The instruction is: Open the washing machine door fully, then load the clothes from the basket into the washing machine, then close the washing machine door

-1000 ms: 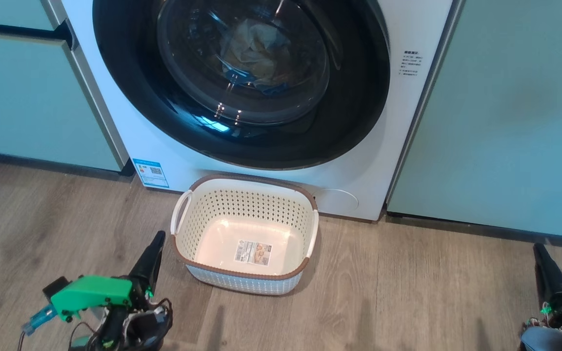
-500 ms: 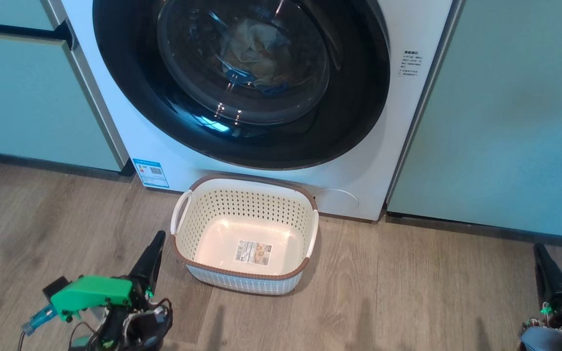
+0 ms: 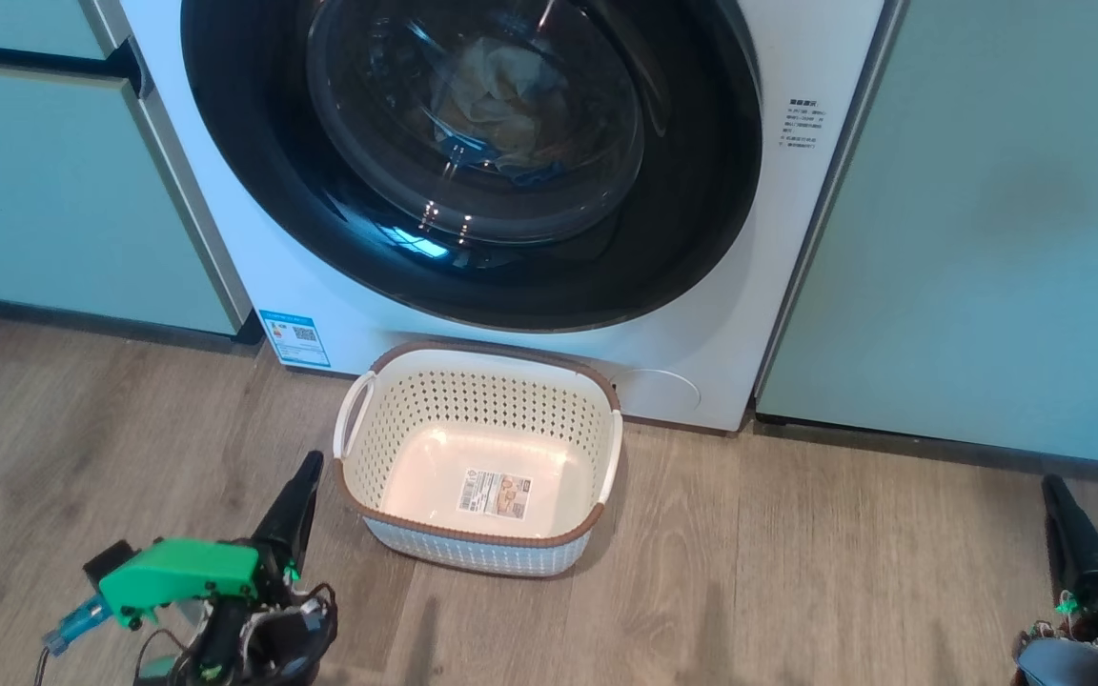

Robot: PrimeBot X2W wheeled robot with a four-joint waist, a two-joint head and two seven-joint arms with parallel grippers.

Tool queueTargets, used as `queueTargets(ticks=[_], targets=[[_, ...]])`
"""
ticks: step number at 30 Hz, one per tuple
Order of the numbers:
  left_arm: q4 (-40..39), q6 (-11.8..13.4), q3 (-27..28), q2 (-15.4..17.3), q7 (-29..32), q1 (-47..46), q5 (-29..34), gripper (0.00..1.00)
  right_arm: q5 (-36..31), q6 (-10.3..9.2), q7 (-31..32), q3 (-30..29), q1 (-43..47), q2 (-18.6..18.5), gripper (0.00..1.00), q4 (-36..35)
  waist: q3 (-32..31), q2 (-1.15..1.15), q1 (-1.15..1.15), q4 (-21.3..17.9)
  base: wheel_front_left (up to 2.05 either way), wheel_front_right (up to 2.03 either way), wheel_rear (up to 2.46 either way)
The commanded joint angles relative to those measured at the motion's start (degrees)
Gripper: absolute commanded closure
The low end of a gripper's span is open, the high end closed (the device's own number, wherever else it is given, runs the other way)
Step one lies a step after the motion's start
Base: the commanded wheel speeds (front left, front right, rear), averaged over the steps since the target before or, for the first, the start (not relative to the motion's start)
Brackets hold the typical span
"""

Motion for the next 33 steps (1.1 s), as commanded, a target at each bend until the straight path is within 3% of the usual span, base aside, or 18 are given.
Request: queueTargets(ticks=[1, 33], targets=[[-2.09, -0.08, 1.92, 0.37, 0.35, -1.89, -0.23, 1.0, 0.45, -0.15, 0.31, 0.9, -3.17, -0.15, 1.0, -2.21, 0.0, 0.0, 0.0, 0.0, 0.0, 0.0, 0.0], [-2.09, -0.08, 1.92, 0.37, 0.35, -1.89, -0.23, 1.0, 0.46, -0.15, 0.31, 0.9, -3.17, -0.15, 1.0, -2.21, 0.0, 0.0, 0.0, 0.0, 0.0, 0.0, 0.0]])
